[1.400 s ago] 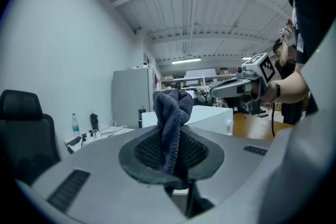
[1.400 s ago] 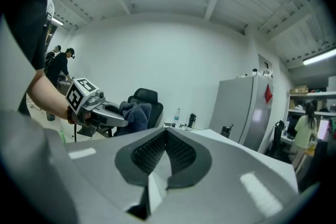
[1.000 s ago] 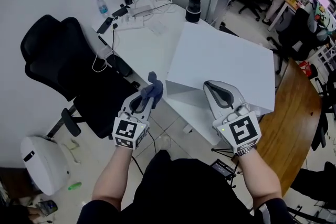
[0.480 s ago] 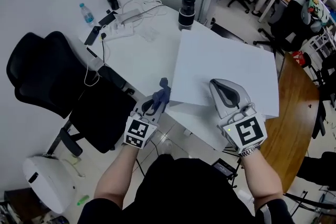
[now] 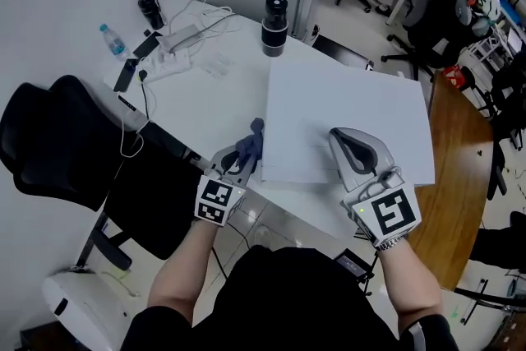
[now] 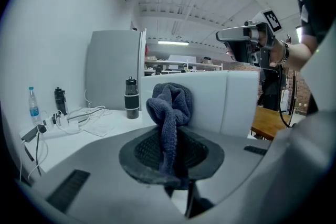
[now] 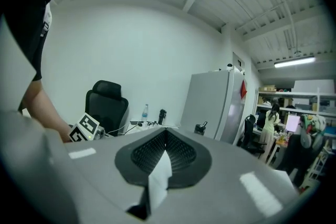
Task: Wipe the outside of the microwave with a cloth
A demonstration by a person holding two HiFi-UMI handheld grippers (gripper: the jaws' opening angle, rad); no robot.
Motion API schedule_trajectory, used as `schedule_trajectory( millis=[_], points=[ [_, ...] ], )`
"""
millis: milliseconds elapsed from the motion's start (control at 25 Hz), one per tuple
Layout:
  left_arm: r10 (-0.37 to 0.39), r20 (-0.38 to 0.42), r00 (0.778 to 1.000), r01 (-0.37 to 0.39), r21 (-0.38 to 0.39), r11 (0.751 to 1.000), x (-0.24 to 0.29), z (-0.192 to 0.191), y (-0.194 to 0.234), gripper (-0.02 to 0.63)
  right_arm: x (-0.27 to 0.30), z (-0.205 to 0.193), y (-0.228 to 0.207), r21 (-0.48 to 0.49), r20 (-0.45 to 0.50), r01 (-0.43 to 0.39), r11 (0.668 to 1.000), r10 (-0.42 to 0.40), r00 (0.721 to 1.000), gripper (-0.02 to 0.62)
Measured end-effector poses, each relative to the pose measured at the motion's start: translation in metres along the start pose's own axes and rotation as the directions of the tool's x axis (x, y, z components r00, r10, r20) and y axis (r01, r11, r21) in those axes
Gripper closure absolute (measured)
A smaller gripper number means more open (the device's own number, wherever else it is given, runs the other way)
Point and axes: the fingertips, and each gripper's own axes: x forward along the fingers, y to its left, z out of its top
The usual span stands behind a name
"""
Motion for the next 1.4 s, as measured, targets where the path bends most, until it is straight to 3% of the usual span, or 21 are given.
schedule_trajectory(
  millis=[760,1400],
  points=[
    [-0.02,-0.037,0.999,0.019,-0.014,1.0,0.082,0.007,0.057,0.543,0.013,-0.013,-0.028,0.024,-0.052,0.083,0.996,-0.082,0.995,0.594],
    [0.006,-0.082,0.997,-0.009,-0.045,0.999,0.124,0.009,0.086,0.543,0.012,-0.025,-0.039,0.05,-0.075,0.133,0.99,-0.129,0.989,0.594]
  ],
)
